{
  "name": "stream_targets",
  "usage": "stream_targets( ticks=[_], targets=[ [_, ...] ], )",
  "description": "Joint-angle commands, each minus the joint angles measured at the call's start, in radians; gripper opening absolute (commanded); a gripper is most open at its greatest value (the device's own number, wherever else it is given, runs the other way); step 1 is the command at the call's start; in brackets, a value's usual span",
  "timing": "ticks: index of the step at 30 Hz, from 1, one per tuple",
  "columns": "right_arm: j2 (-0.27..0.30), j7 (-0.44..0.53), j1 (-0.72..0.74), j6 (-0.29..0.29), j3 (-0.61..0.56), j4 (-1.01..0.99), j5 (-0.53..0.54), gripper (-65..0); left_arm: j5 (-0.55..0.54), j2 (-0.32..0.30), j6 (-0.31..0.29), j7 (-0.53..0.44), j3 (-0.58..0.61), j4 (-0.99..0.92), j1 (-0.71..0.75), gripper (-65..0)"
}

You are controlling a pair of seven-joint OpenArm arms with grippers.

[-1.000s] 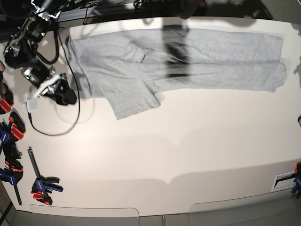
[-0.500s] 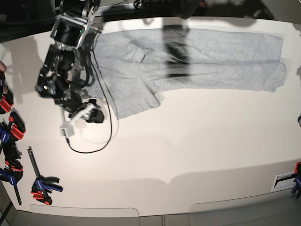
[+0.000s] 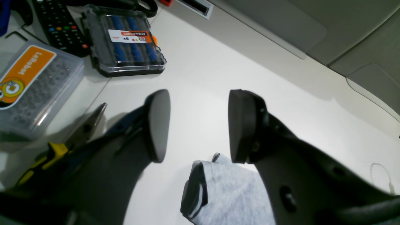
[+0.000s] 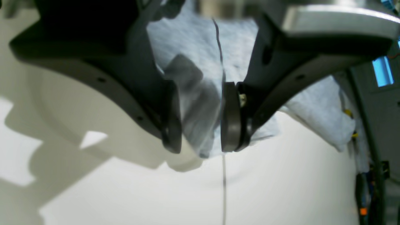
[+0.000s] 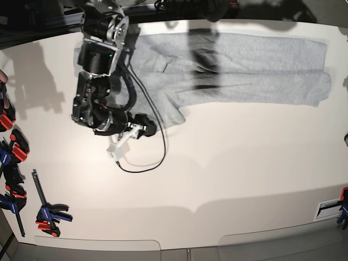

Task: Fold the T-shirt properly
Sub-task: 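Grasp the sleeve with the right gripper and fold it over the shirt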

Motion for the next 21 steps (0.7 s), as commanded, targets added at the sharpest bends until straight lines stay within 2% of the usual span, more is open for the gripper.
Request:
stream_targets(
  ticks=[1,4,7,9,11,14,19,21],
  targets=[
    [0.003,0.013,0.028,-0.005,-0.001,0.015,0.004,-44.9,-0.023,-0.031,-0.009,-0.023,-0.011,0.018,-0.005,-37.2],
    [-0.002,0.015,0.03,-0.005,-0.001,0.015,-0.01,-50.1,-0.023,-0.031,-0.009,-0.023,-0.011,0.018,-0.005,-37.2],
    [-0.002,0.008,0.033,-0.005,-0.001,0.015,-0.008,-65.0,-0.023,-0.031,-0.009,-0.023,-0.011,0.018,-0.006,-37.2],
    [-0.002,-0.006,0.036,0.0,-0.001,0.017,0.004,-65.0,-0.023,-0.031,-0.009,-0.023,-0.011,0.018,-0.005,-37.2],
    [-0.003,-0.043,0.035,0.034,-0.001,0.029,0.057,-65.0,-0.023,-0.031,-0.009,-0.023,-0.011,0.018,-0.006,-37.2],
    [-0.012,-0.163,0.03,0.086,-0.001,0.07,0.187,-65.0,-0.023,-0.031,-0.009,-0.023,-0.011,0.018,-0.005,-37.2],
    [-0.062,-0.306,-0.017,0.101,-0.001,0.233,0.382,-65.0,-0.022,-0.031,-0.009,-0.023,-0.011,0.018,-0.005,-37.2],
    [-0.092,-0.315,-0.047,0.102,-0.001,0.33,0.431,-65.0,-0.023,-0.031,-0.009,-0.023,-0.011,0.018,-0.005,-37.2]
  ],
)
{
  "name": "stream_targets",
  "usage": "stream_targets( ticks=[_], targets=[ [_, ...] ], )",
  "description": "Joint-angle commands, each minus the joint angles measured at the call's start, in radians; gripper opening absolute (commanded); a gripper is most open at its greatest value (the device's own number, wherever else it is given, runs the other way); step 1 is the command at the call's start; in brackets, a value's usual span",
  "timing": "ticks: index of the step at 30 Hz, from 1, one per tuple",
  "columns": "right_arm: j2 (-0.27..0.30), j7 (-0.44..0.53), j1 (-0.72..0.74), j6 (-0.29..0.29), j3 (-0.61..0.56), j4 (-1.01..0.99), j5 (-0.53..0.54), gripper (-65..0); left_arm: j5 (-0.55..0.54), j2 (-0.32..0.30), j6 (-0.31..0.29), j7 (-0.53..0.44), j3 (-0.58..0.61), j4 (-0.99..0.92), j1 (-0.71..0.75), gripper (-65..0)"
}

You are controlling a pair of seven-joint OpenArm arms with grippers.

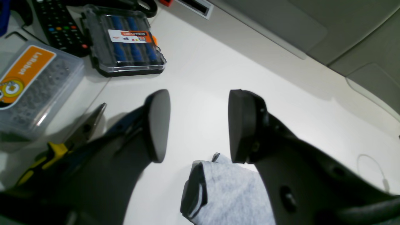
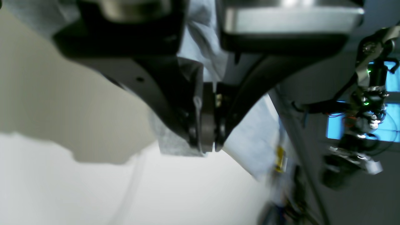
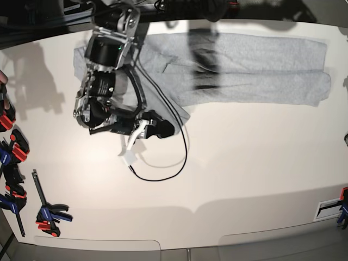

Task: Fold the T-shirt properly
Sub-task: 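Grasp the sleeve with the right gripper and fold it over the shirt, then release the sleeve and lift the right gripper back beside the shirt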

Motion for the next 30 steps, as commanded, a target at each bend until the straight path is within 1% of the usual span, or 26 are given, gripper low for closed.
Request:
stream_targets(
  ticks=[1,5,13,18,23,27,30],
  targets=[
    [-0.014,0.017,0.011,0.013,-0.003,0.065,0.037,-65.0,-0.022,-0.031,-0.009,-0.023,-0.011,0.018,-0.005,-37.2],
    [-0.063,0.017,-0.094,0.019,-0.016,0.232,0.038,-65.0,-0.022,-0.031,-0.009,-0.023,-0.011,0.018,-0.005,-37.2],
    [-0.065,0.017,-0.376,0.019,-0.177,0.455,0.037,-65.0,-0.023,-0.031,-0.009,-0.023,-0.011,0.018,-0.005,-37.2],
    [-0.065,0.019,-0.501,0.019,-0.264,0.544,0.037,-65.0,-0.023,-0.031,-0.009,-0.023,-0.011,0.018,-0.005,-37.2],
    [-0.065,0.021,-0.558,0.019,-0.332,0.554,0.033,-65.0,-0.023,-0.031,-0.009,-0.023,-0.011,0.018,-0.005,-37.2],
    [-0.065,0.024,-0.563,0.02,-0.351,0.554,0.027,-65.0,-0.023,-0.031,-0.009,-0.023,-0.011,0.018,-0.005,-37.2],
    [-0.065,0.056,-0.563,0.019,-0.351,0.554,-0.032,-65.0,-0.023,-0.031,-0.009,-0.023,-0.011,0.018,-0.005,-37.2]
  ],
)
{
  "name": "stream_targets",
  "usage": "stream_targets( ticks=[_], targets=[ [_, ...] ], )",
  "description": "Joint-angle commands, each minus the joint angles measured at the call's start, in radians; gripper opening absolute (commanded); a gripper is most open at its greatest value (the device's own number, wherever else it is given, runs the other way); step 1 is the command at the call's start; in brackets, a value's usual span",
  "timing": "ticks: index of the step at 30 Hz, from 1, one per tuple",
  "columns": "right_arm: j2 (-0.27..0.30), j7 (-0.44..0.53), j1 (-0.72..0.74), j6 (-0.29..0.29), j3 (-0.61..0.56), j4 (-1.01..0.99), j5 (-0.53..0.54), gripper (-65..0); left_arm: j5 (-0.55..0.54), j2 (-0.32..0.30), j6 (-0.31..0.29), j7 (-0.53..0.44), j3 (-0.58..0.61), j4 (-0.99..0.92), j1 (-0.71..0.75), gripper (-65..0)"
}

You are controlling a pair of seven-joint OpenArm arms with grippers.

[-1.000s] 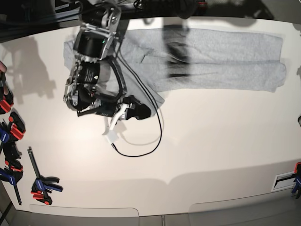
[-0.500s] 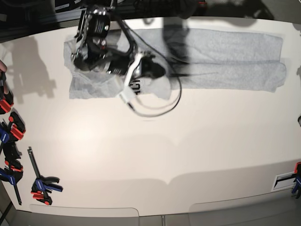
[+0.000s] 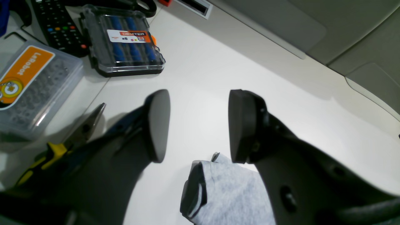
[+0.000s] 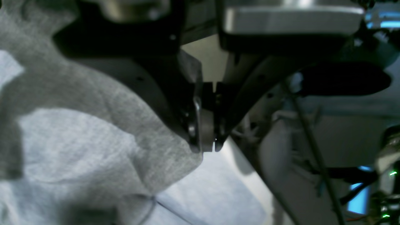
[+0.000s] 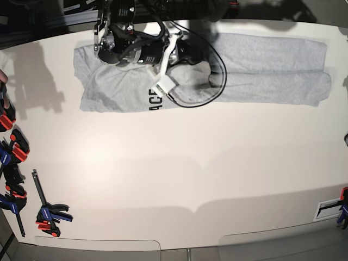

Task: Fold the T-shirt properly
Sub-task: 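Release the sleeve and lift the right gripper back beside the shirt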

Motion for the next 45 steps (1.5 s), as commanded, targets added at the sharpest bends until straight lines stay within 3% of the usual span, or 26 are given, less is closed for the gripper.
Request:
stream_targets(
  ticks=[1,5,9,11,17,29,38,45],
  targets=[
    [-0.005,0.027,0.006,0.009,-0.004,0.02,0.01,-65.0,-0.023,-0.031,-0.009,-0.023,-0.01,0.018,-0.005,-37.2],
    [-0.005,0.048,0.005,0.009,-0.004,0.02,-0.032,-65.0,-0.023,-0.03,-0.009,-0.023,-0.01,0.018,-0.005,-37.2],
    [-0.005,0.077,0.005,0.01,-0.004,0.02,-0.034,-51.0,-0.023,-0.025,-0.009,-0.023,-0.01,0.018,-0.005,-37.2],
    [-0.005,0.087,0.006,0.01,-0.004,0.02,-0.034,-48.9,-0.023,-0.025,-0.009,-0.023,-0.01,0.018,-0.005,-37.2],
    [-0.005,0.135,0.027,0.009,-0.004,0.02,-0.032,-48.9,-0.023,-0.025,-0.009,-0.024,-0.01,0.018,-0.005,-37.2],
    [-0.005,0.144,0.226,0.01,-0.002,0.02,-0.013,-48.9,-0.023,-0.025,-0.009,-0.024,-0.01,0.017,-0.005,-37.2],
    [0.006,0.222,0.306,0.005,0.023,0.02,-0.309,-49.0,-0.023,0.013,-0.009,-0.019,-0.01,0.017,-0.005,-37.2],
    [0.072,0.229,0.31,-0.018,0.193,0.02,-0.331,-49.0,-0.033,0.112,-0.009,0.035,-0.01,0.017,0.018,-36.4]
  ],
)
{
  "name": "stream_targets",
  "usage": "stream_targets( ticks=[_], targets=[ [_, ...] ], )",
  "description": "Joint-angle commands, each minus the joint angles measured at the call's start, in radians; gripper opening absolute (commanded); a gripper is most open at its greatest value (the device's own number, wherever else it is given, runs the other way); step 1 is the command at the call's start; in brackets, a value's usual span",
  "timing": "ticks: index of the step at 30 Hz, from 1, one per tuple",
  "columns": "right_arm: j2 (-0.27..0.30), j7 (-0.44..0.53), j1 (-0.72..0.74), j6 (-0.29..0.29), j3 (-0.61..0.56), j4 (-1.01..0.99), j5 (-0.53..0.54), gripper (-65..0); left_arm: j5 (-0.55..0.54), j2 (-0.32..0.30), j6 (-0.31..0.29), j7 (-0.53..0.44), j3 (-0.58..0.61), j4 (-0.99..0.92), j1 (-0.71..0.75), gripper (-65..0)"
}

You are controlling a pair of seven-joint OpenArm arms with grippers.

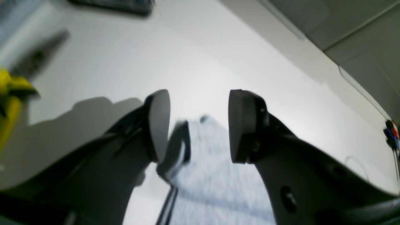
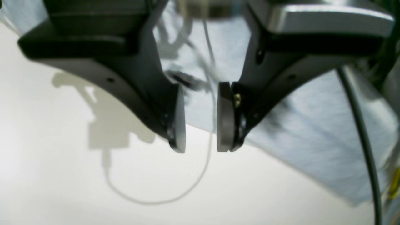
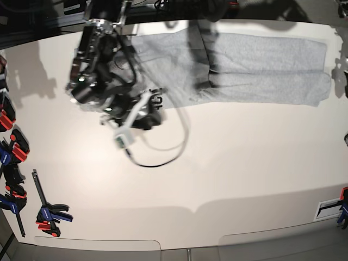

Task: Fold the T-shirt properly
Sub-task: 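Release the sleeve and lift the right gripper back beside the shirt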

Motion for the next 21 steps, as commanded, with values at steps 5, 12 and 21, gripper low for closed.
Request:
stream_targets(
  ticks=[5,12,21],
  targets=[
    [0.058,-0.016,0.016,-0.006,0.168,0.019,0.15,-49.0,-0.056,0.017,-0.009,-0.038,-0.01,0.017,0.054,-27.5],
    [0.065,-0.079,0.014,-0.002,0.327,0.019,0.362,-49.0,0.075,0.077,0.003,-0.11,-0.01,0.005,0.06,-26.3],
    [0.065,-0.085,0.014,-0.002,0.329,0.019,0.382,-49.0,0.084,0.075,0.008,-0.173,-0.01,-0.209,0.027,-26.3]
  ],
)
